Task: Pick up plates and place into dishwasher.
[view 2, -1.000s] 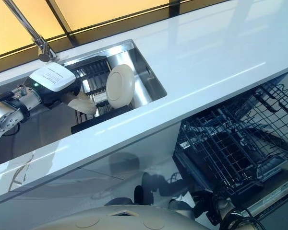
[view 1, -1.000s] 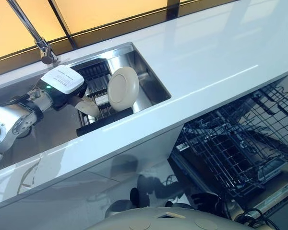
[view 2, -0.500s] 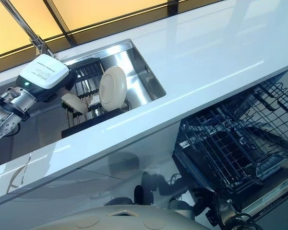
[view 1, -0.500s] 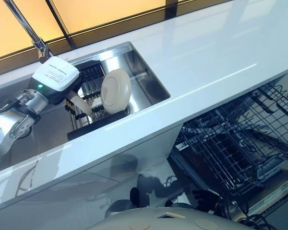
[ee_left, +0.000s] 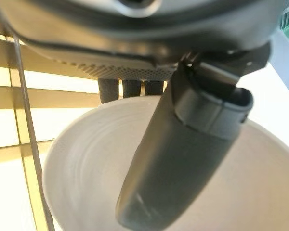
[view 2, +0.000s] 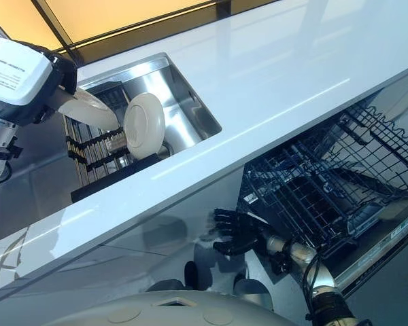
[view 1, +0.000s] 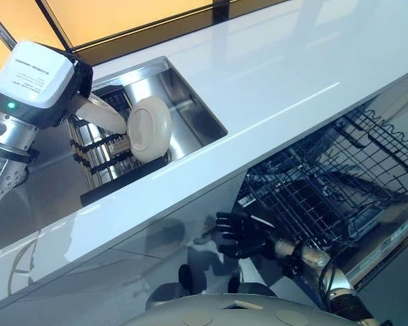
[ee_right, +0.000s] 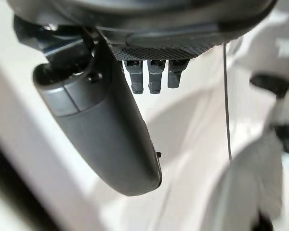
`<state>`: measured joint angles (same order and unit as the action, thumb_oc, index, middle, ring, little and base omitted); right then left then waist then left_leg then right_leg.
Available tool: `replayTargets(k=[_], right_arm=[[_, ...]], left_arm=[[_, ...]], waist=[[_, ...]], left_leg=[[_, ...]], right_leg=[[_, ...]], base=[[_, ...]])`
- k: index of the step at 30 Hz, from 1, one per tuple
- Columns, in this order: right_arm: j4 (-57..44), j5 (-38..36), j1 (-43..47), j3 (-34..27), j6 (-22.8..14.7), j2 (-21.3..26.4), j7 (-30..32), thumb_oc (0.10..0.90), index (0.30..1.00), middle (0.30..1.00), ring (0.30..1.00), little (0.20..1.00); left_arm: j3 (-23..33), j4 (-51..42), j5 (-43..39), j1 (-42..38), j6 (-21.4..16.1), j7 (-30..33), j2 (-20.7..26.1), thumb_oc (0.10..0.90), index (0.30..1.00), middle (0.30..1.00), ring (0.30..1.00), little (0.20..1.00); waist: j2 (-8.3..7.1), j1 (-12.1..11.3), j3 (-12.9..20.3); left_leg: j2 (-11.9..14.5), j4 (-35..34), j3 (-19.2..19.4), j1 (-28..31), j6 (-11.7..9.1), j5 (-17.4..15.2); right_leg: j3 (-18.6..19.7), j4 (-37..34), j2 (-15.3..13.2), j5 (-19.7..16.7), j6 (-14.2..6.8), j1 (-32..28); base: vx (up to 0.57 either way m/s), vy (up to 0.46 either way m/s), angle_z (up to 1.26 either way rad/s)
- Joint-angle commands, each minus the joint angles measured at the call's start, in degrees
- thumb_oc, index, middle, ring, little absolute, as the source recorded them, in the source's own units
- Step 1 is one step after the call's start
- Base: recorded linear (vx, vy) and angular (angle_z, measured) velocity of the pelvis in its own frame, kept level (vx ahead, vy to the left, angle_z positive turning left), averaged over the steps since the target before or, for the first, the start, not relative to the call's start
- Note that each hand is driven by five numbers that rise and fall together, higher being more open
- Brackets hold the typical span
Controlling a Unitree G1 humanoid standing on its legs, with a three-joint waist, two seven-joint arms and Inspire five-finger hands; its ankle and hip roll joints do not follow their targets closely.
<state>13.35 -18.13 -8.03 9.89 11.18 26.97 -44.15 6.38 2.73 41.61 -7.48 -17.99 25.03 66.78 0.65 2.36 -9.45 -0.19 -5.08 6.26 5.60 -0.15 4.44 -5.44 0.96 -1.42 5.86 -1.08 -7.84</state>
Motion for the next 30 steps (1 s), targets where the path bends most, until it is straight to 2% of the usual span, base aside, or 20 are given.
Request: replayTargets(k=[1, 4, 5, 9, 10, 12, 13, 16, 19, 21, 25, 30], right_arm=[[-8.0, -12.0, 2.7, -6.7, -1.9, 5.3, -0.3, 0.8, 0.9, 0.9, 0.9, 0.9], [-8.6, -11.8, 3.2, -12.2, -3.2, 6.5, 8.4, 0.8, 0.9, 0.9, 0.9, 0.9], [-8.6, -10.2, 2.8, -14.8, -4.7, 6.7, 13.5, 0.8, 0.9, 0.9, 0.9, 0.9], [-10.5, -9.1, 0.3, -22.9, -7.0, 6.4, 24.7, 0.8, 0.9, 0.9, 0.9, 0.9], [-11.8, -7.1, -0.9, -27.7, -11.5, 5.5, 32.5, 0.8, 0.9, 0.9, 0.9, 0.9], [-14.6, -4.6, -1.4, -30.8, -15.5, 4.1, 42.7, 0.8, 0.9, 0.9, 0.9, 0.9], [-16.4, 0.8, -1.4, -32.8, -19.6, 3.1, 50.2, 0.8, 0.9, 0.9, 0.9, 0.9], [-22.3, 7.8, 0.9, -34.6, -25.9, 2.9, 61.0, 0.8, 0.9, 0.9, 0.9, 0.9], [-26.9, 16.3, 4.6, -33.3, -30.9, 4.9, 62.9, 0.8, 0.9, 0.9, 0.9, 0.9], [-30.4, 18.3, 7.0, -31.1, -31.0, 8.2, 60.7, 0.8, 0.9, 0.9, 0.9, 0.9], [-33.1, 19.9, 11.3, -26.0, -31.2, 13.2, 52.3, 0.8, 0.9, 0.9, 0.9, 0.9], [-34.2, 22.5, 15.7, -20.9, -29.1, 17.4, 49.4, 0.8, 0.9, 0.9, 0.9, 0.9]], left_arm=[[1.9, 2.0, -4.3, -8.2, 3.1, 8.0, 4.2, 0.1, 0.3, 0.3, 0.3, 0.2], [4.5, 1.4, -4.0, -5.7, 2.2, 9.4, 3.3, 0.1, 0.3, 0.3, 0.3, 0.2], [6.3, 0.8, -4.1, -4.1, 1.8, 9.8, 2.9, 0.1, 0.3, 0.3, 0.3, 0.2], [13.8, -1.8, -4.8, 2.2, 0.5, 10.1, 1.8, 0.1, 0.3, 0.3, 0.3, 0.2], [16.7, -2.5, -5.6, 4.8, -0.2, 10.9, 1.3, 0.1, 0.3, 0.3, 0.3, 0.2], [19.5, -4.3, -5.6, 7.3, -0.3, 11.2, -0.3, 0.1, 0.3, 0.3, 0.3, 0.2], [20.6, -5.2, -5.9, 8.3, -0.1, 11.4, -1.1, 0.1, 0.3, 0.3, 0.3, 0.2], [19.8, -8.3, -6.9, 7.0, 2.3, 10.4, -2.9, 0.1, 0.3, 0.3, 0.3, 0.2], [16.4, -10.2, -8.7, 2.3, 4.4, 7.9, -3.6, 0.1, 0.3, 0.3, 0.3, 0.2], [13.2, -11.6, -9.8, -1.6, 6.2, 6.1, -3.5, 0.1, 0.3, 0.3, 0.3, 0.2], [8.6, -12.4, -11.0, -6.8, 6.2, 5.4, -4.2, 0.1, 0.3, 0.3, 0.3, 0.2], [5.9, -14.1, -12.5, -9.2, 5.0, 4.3, -5.8, 0.1, 0.3, 0.3, 0.3, 0.2]], waist=[[0.37, 2.1, 4.0], [0.24, 2.6, 4.3], [0.23, 3.0, 4.4], [0.38, 4.2, 4.6], [0.5, 4.8, 4.7], [0.84, 5.5, 4.8], [1.16, 6.0, 4.9], [2.16, 6.9, 5.2], [2.77, 6.9, 5.2], [2.89, 6.3, 5.2], [2.36, 4.8, 5.8], [1.56, 2.9, 6.5]], left_leg=[[-3.5, 0.1, 0.8, 2.5, 1.8, -8.2], [-3.5, 0.1, 1.1, 2.4, 1.8, -8.1], [-3.5, 0.1, 1.3, 2.4, 1.9, -8.2], [-3.5, 0.1, 2.0, 2.6, 2.1, -8.5], [-3.6, 0.1, 2.3, 2.6, 2.3, -8.6], [-3.7, 0.1, 2.7, 2.8, 2.5, -8.9], [-3.9, 0.1, 2.8, 2.8, 2.7, -9.1], [-4.1, 0.1, 2.9, 3.0, 3.1, -9.5], [-4.2, 0.2, 3.0, 3.1, 3.3, -9.6], [-4.3, 0.2, 2.9, 3.1, 3.3, -9.7], [-4.2, 0.3, 2.7, 2.8, 2.9, -9.6], [-3.9, 0.5, 2.4, 2.6, 2.6, -9.5]], right_leg=[[-1.0, 2.4, 1.0, -1.6, -4.9, 4.6], [-0.6, 2.4, 1.0, -1.7, -4.8, 4.8], [-0.3, 2.5, 1.1, -1.7, -4.8, 4.9], [0.6, 2.5, 1.3, -1.9, -4.8, 5.1], [1.2, 2.5, 1.5, -2.1, -4.9, 5.2], [2.0, 2.7, 1.7, -2.3, -5.0, 5.5], [2.6, 2.7, 1.8, -2.5, -5.1, 5.6], [3.9, 2.9, 2.0, -3.0, -5.3, 5.9], [4.8, 3.8, 2.1, -2.9, -5.5, 6.4], [4.6, 4.1, 2.1, -2.5, -5.5, 6.4], [3.6, 4.1, 1.9, -1.8, -5.4, 6.3], [2.3, 3.7, 1.7, -1.0, -4.9, 5.7]], base=[[0.0, 0.003, -0.21], [0.0, 0.015, -0.14], [-0.01, 0.026, -0.19], [-0.01, 0.026, -0.22], [0.0, 0.035, -0.18], [0.0, 0.042, -0.25], [0.01, 0.045, -0.23], [0.02, 0.069, -0.18], [-0.01, 0.046, -0.25], [-0.02, 0.026, -0.22], [-0.01, 0.003, -0.02], [0.0, -0.002, 0.01]])
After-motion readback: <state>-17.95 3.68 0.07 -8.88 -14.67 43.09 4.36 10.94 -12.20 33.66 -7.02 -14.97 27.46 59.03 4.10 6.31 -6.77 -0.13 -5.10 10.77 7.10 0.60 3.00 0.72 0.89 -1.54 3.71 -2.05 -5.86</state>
